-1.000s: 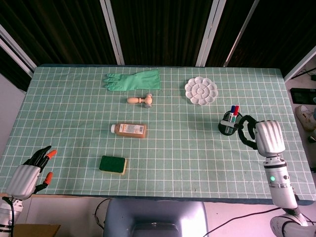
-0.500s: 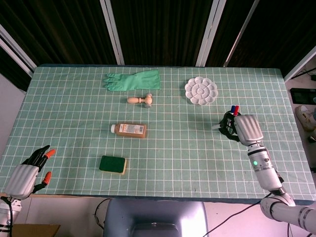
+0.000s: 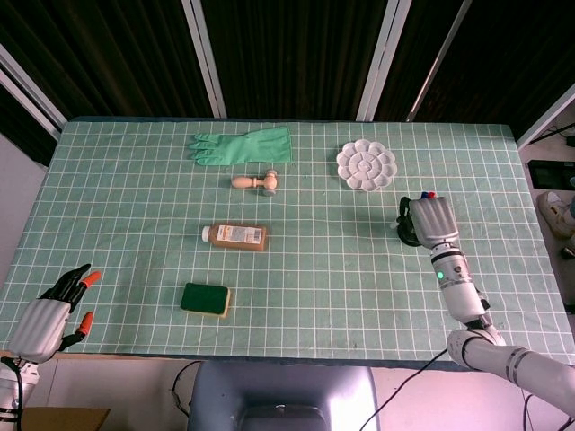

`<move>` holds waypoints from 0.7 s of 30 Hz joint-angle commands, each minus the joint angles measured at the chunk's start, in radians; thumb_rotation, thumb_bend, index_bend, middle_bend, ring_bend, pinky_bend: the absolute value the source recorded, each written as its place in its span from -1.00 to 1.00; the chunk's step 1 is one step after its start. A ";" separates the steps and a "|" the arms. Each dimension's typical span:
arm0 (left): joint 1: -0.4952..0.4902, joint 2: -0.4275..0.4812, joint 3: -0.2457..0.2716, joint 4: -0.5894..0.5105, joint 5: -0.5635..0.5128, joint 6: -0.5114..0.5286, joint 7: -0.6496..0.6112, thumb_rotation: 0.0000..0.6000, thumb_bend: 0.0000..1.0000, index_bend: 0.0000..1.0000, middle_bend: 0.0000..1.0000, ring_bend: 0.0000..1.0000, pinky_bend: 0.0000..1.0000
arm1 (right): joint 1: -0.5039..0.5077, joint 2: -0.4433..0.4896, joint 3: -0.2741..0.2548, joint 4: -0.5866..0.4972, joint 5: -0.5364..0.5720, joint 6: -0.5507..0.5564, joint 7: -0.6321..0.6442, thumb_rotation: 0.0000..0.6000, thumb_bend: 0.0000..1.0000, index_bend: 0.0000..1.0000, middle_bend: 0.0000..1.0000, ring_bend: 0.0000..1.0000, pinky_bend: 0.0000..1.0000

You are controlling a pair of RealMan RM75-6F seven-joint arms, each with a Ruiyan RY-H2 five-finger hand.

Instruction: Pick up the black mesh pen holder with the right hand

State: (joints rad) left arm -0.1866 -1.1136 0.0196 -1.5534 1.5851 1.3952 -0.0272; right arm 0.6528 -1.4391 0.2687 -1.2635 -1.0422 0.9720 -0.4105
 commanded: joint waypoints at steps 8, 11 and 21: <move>0.001 0.002 0.001 0.001 0.002 0.002 -0.004 1.00 -0.03 -0.69 -0.91 -0.83 -0.25 | 0.044 -0.103 0.003 0.132 0.026 -0.034 0.045 1.00 0.57 0.34 1.00 1.00 1.00; 0.002 0.002 0.001 0.002 0.003 0.004 -0.004 1.00 -0.03 -0.69 -0.91 -0.83 -0.25 | 0.038 -0.103 0.002 0.137 0.016 -0.029 0.075 1.00 0.27 0.07 1.00 1.00 1.00; 0.002 0.000 0.003 0.000 0.005 0.003 0.005 1.00 -0.03 -0.69 -0.91 -0.83 -0.25 | -0.013 -0.046 0.004 0.084 -0.034 0.032 0.196 1.00 -0.26 -0.50 1.00 1.00 1.00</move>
State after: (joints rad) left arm -0.1845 -1.1140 0.0221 -1.5532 1.5895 1.3982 -0.0221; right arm 0.6523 -1.4984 0.2708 -1.1659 -1.0640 0.9861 -0.2317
